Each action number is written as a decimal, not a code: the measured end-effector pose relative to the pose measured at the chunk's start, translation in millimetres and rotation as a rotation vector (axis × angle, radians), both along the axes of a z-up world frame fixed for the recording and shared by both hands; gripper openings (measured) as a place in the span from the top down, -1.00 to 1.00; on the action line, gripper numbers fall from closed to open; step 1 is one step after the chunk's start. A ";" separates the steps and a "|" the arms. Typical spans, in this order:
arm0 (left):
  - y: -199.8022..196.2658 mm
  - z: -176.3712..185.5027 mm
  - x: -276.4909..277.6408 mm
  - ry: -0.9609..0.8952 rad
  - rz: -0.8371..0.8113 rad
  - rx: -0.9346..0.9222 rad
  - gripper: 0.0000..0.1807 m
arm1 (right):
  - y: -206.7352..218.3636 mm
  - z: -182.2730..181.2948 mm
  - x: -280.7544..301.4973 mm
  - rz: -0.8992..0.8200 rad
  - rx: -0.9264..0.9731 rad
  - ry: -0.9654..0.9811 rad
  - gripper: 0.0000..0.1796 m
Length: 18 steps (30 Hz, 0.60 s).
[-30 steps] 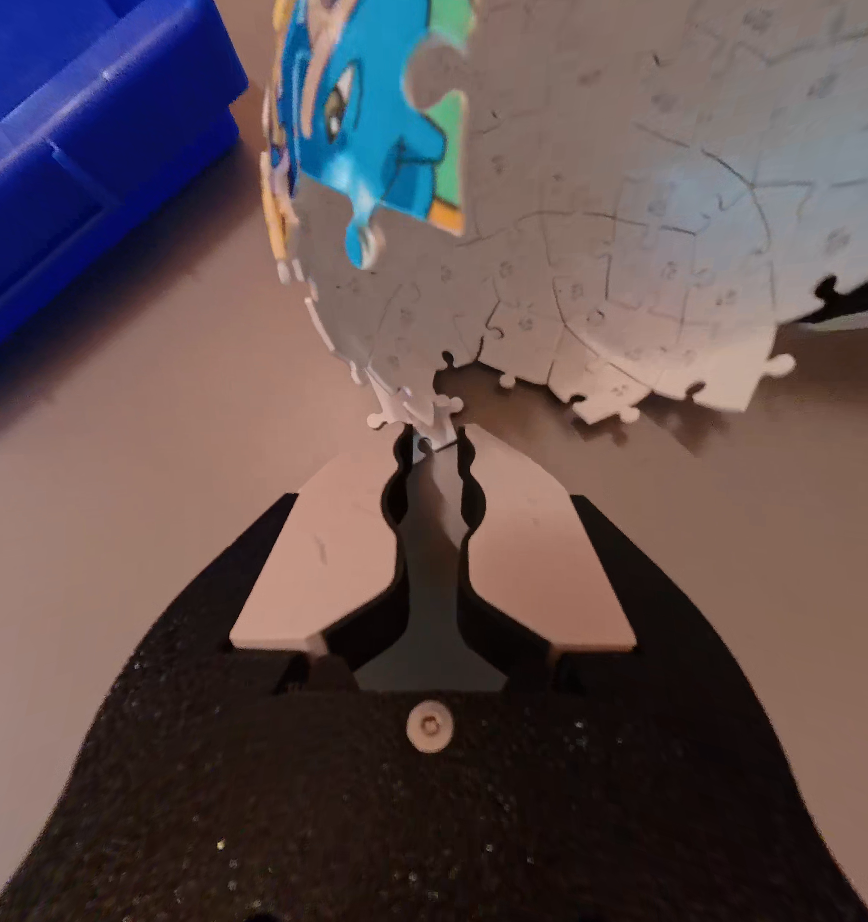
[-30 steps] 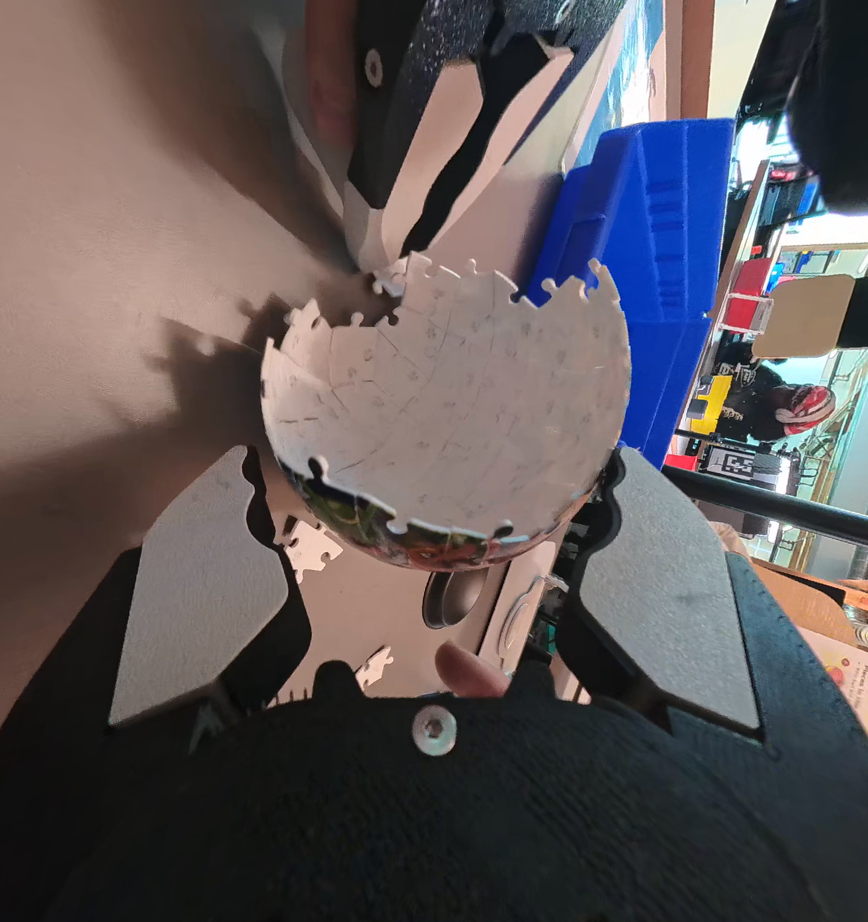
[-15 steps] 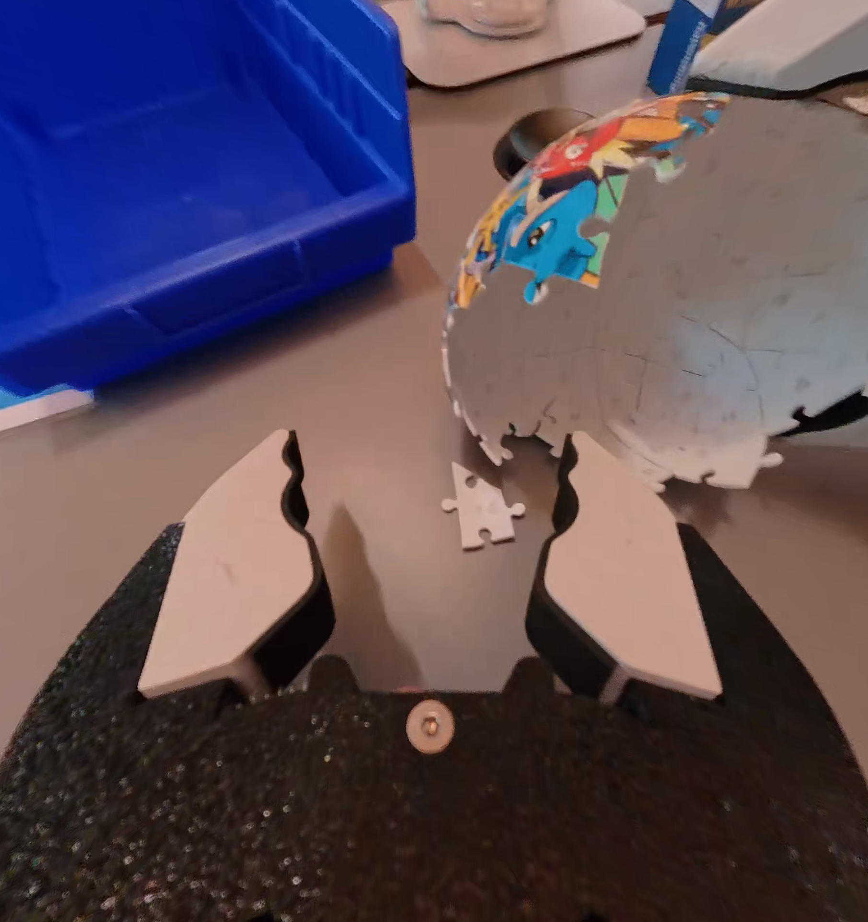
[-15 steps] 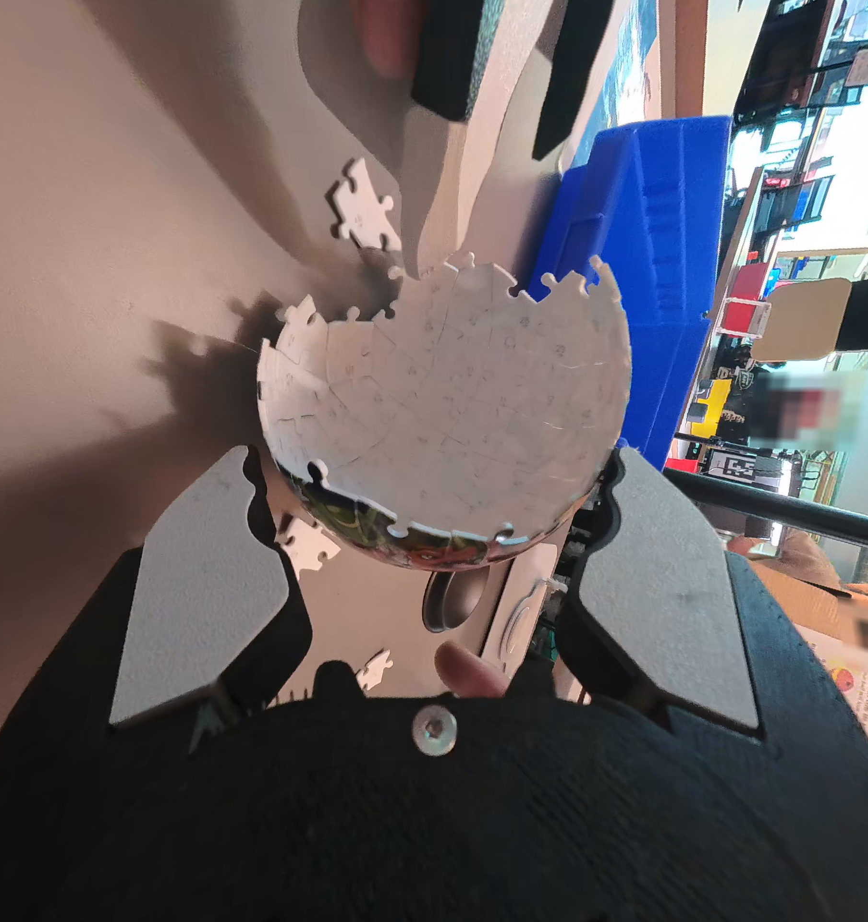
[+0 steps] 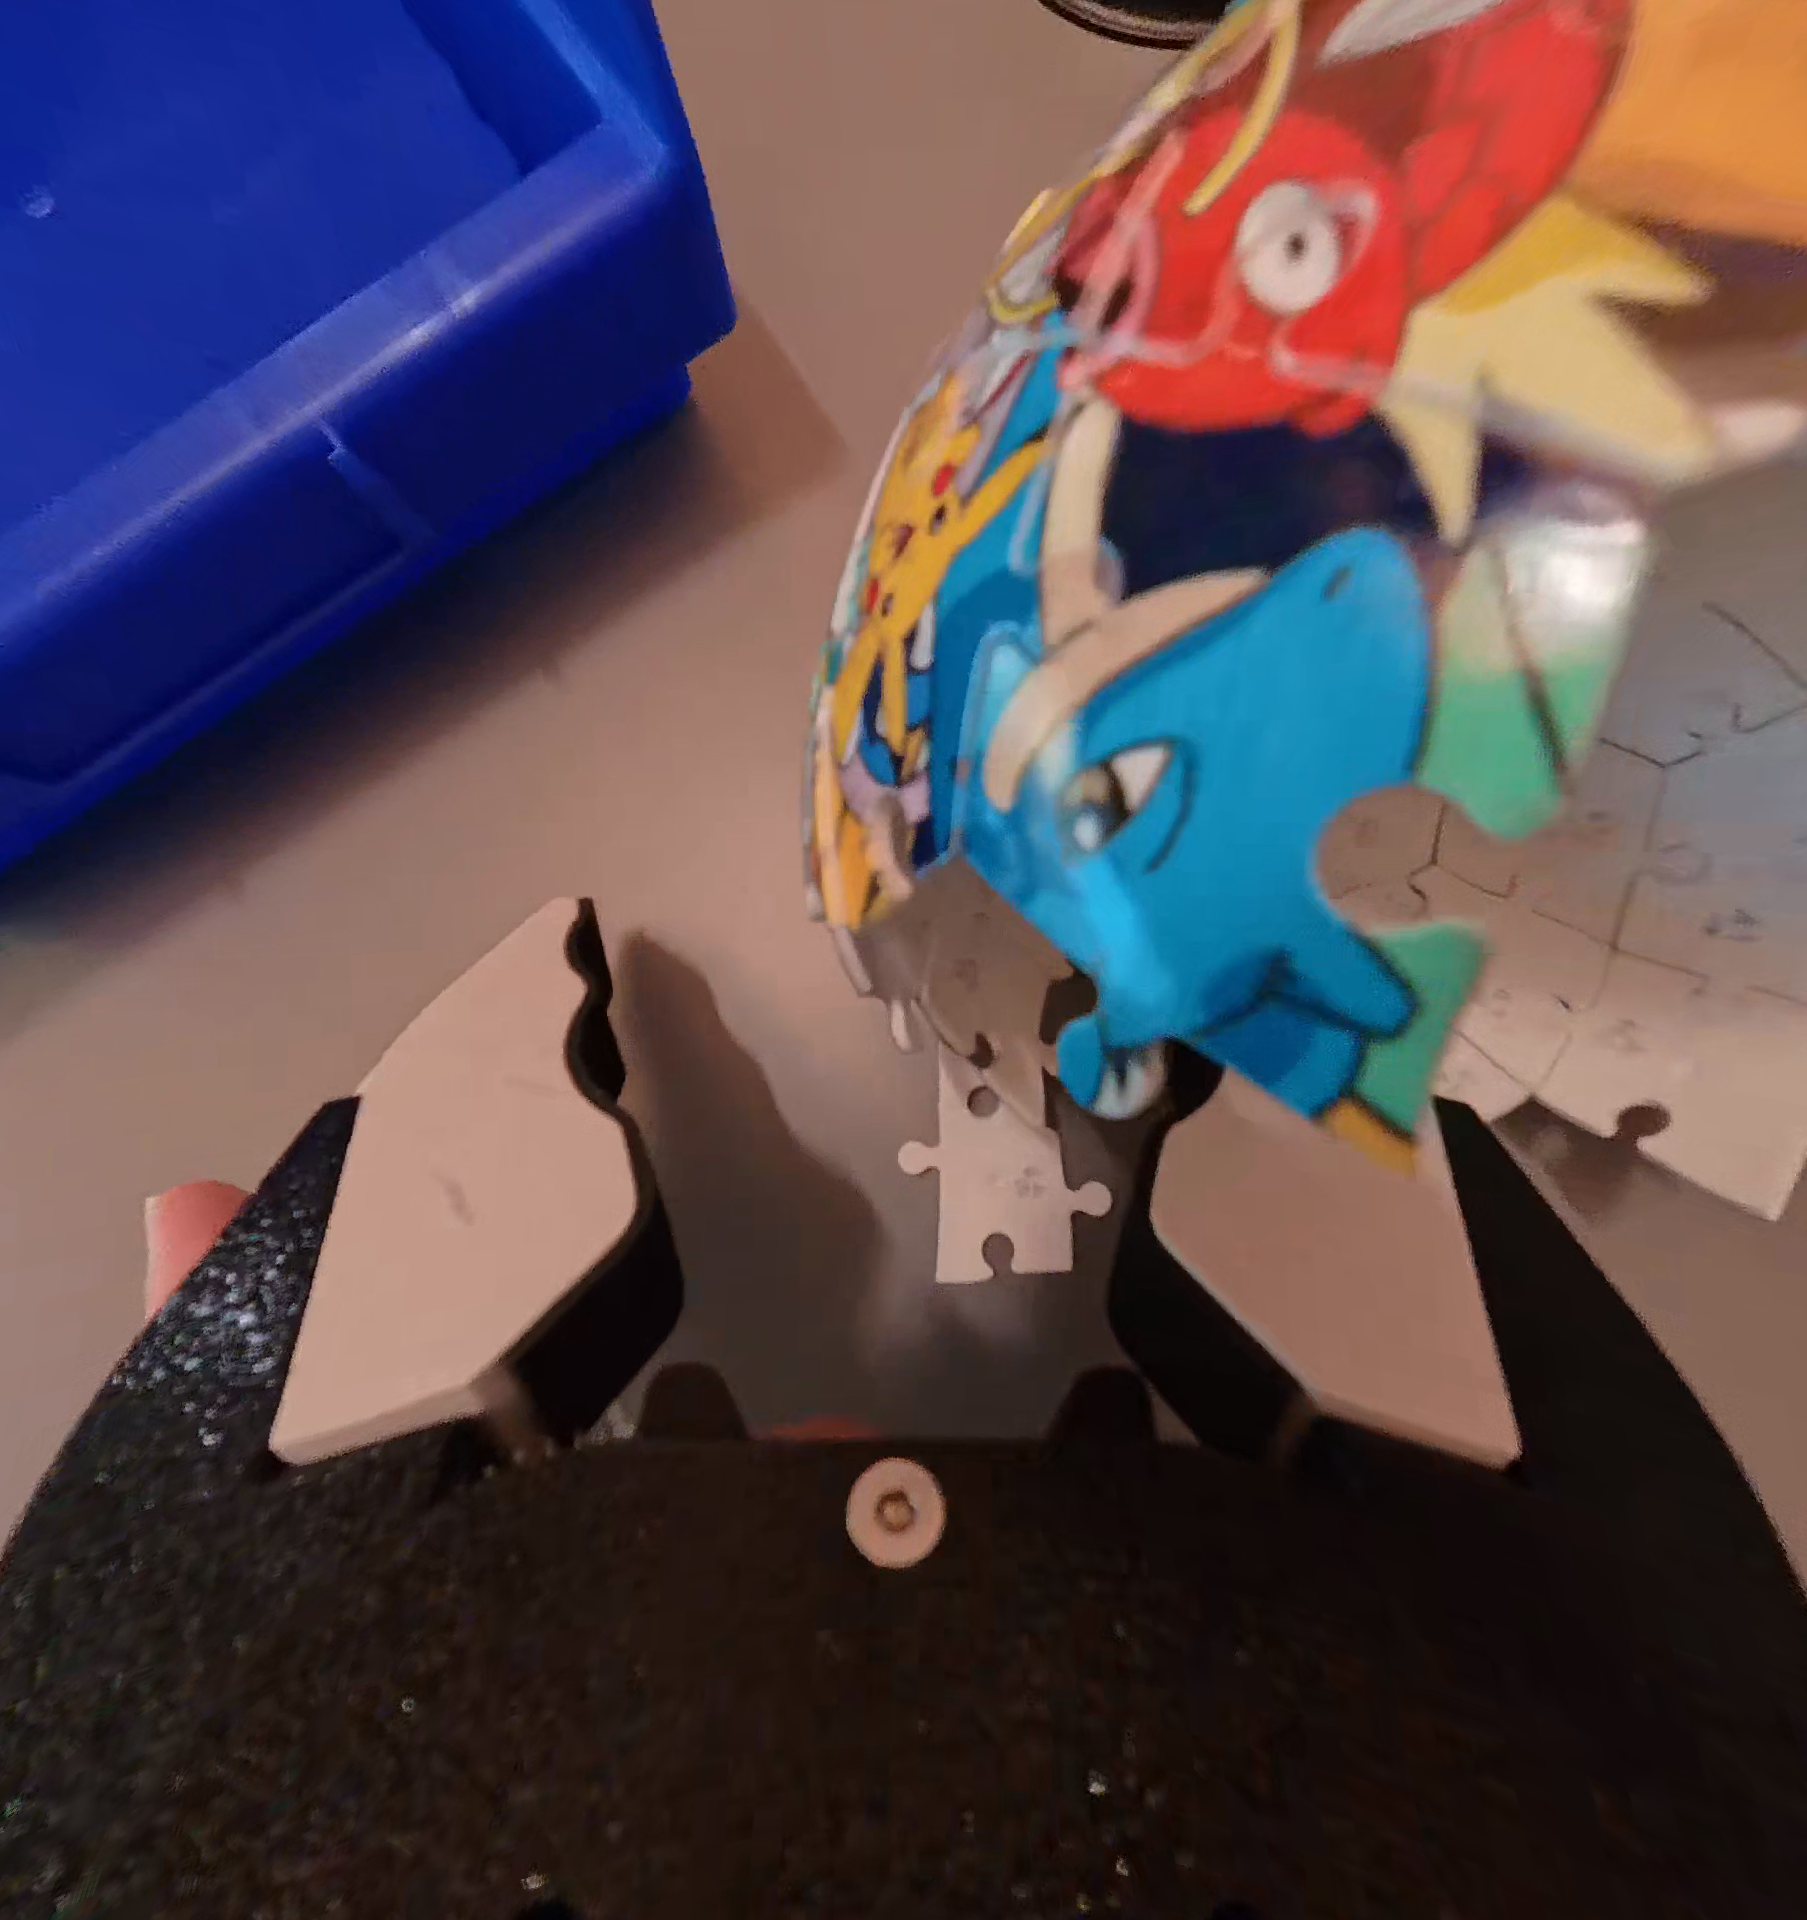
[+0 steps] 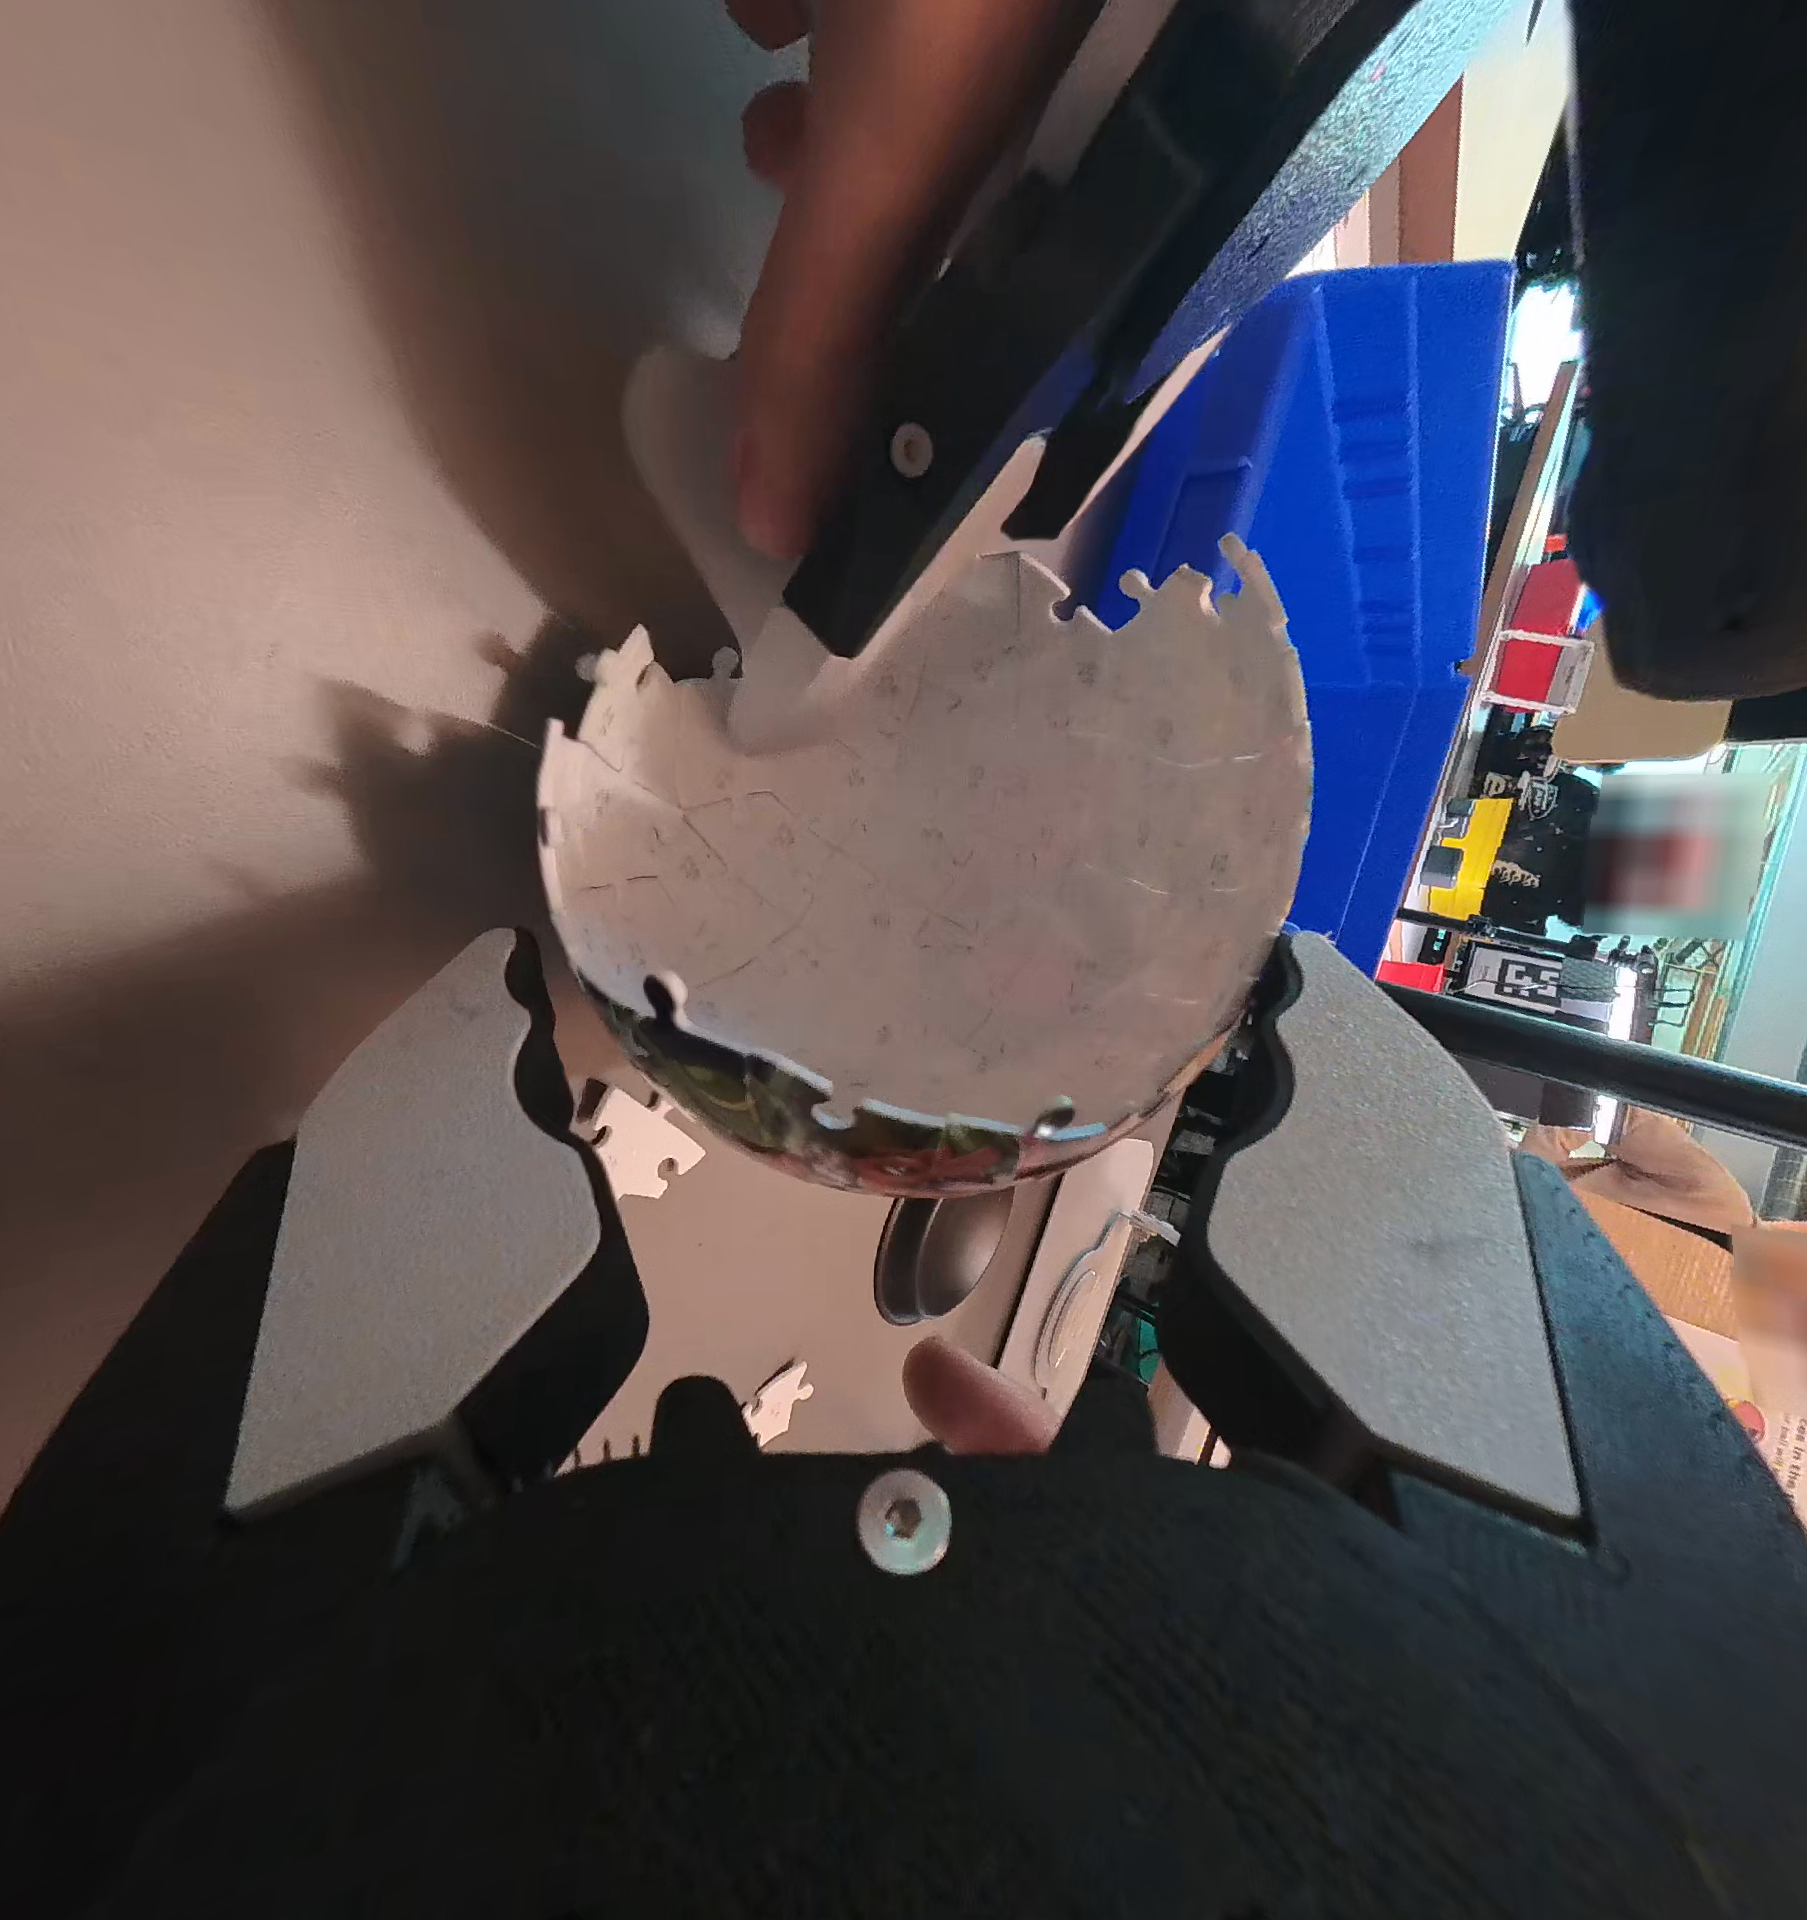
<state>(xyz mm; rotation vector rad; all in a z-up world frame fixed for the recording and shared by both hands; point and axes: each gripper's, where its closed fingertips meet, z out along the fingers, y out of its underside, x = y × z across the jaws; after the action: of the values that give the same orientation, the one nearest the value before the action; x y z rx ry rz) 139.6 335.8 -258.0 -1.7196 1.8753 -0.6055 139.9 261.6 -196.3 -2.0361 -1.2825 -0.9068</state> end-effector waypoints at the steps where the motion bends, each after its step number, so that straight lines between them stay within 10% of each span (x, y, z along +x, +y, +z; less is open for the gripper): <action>1: 0.1 0.4 -0.1 -0.001 -0.004 0.008 -0.15 | 0.2 -0.1 0.3 -0.001 0.001 0.001 -0.41; 18: 9.1 22.5 1.4 -0.128 0.038 -0.034 -0.06 | 4.9 -0.6 -1.8 0.011 0.013 0.013 -0.41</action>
<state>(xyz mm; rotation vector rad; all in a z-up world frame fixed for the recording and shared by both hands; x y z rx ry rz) 141.0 344.9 -235.5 -1.6926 1.7500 -0.7189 138.1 266.6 -196.9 -2.0205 -1.2762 -0.8932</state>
